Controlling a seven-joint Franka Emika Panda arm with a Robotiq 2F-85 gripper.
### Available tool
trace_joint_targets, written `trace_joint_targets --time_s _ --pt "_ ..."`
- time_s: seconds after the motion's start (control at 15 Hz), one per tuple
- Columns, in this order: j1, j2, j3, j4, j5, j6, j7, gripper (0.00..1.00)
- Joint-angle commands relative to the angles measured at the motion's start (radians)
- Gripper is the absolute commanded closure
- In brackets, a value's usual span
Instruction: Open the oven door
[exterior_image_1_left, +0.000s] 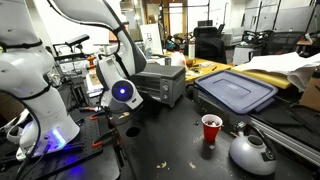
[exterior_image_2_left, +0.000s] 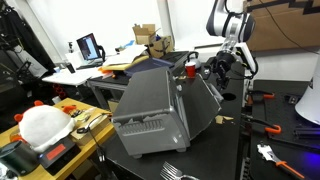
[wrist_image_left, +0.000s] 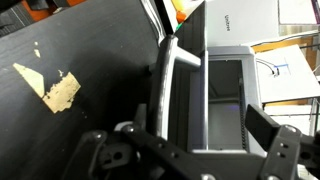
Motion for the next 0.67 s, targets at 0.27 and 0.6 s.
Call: trace_joint_targets --time_s 0.27,0.6 --pt "0.016 0.027 0.003 -0.012 0.022 0.034 -0.010 0.00" --pt "0.015 0.104 0.004 0.012 0.023 0.030 -0.020 0.00"
